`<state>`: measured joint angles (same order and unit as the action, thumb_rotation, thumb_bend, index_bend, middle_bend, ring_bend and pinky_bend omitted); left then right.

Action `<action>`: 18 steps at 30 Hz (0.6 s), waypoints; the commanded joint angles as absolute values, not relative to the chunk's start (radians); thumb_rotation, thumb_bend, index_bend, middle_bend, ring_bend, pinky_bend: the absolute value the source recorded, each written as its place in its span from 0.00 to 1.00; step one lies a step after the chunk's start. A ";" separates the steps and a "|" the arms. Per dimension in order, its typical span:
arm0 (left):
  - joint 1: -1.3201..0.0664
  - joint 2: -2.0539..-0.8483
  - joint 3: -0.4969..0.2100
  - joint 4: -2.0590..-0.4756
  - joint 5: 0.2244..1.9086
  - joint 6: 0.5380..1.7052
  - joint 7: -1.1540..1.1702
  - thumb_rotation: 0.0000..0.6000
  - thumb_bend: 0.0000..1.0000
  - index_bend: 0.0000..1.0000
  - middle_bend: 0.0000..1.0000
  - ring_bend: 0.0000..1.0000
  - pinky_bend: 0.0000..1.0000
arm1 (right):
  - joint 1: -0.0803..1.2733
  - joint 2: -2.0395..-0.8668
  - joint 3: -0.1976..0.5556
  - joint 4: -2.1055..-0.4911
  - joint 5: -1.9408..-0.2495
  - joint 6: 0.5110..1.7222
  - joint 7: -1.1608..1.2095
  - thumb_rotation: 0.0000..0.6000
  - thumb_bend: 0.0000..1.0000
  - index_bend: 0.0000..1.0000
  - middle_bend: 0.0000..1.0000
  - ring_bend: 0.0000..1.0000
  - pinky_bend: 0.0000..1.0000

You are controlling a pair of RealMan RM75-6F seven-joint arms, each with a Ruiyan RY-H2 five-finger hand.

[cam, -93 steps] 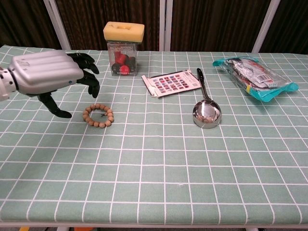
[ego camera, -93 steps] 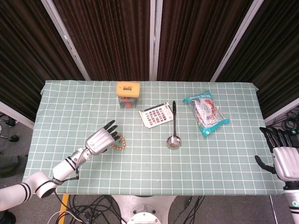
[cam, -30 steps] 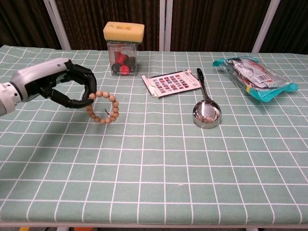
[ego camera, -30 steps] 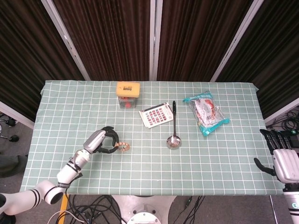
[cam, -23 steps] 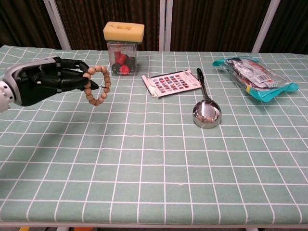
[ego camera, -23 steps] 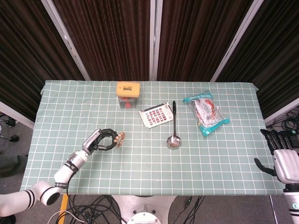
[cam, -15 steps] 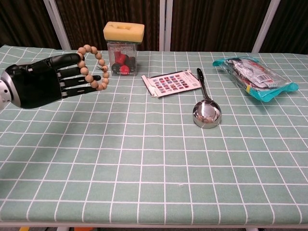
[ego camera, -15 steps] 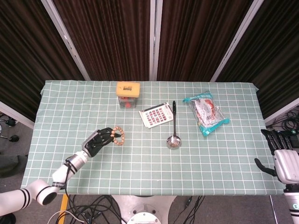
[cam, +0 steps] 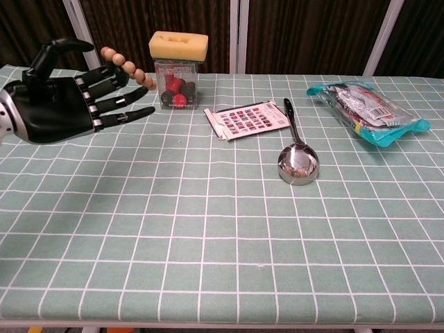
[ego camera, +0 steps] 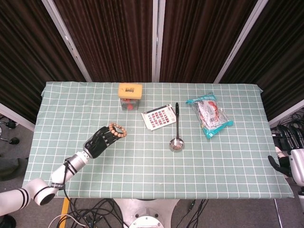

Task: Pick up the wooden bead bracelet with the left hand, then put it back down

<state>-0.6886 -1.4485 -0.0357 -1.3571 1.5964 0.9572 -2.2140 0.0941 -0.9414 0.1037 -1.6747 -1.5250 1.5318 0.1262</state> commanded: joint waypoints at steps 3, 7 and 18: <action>-0.689 -1.462 -0.031 -1.323 1.587 0.971 -2.097 0.49 0.47 0.45 0.53 0.27 0.14 | 0.099 -0.945 0.098 -1.677 -1.527 1.515 0.127 1.00 0.18 0.00 0.08 0.00 0.00; -0.683 -1.478 -0.029 -1.315 1.556 0.958 -1.934 0.33 0.35 0.45 0.54 0.27 0.14 | 0.105 -0.953 0.091 -1.671 -1.528 1.494 0.131 1.00 0.18 0.00 0.08 0.00 0.00; -0.629 -1.543 -0.117 -1.329 1.384 1.010 -1.599 0.63 0.29 0.56 0.64 0.27 0.11 | 0.104 -0.966 0.087 -1.664 -1.518 1.485 0.120 1.00 0.18 0.00 0.08 0.00 0.00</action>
<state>-0.6534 -1.5113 -0.0816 -1.3311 1.4390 0.9761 -1.7091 0.1040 -0.9661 0.0870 -1.6636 -1.5180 1.4848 0.1201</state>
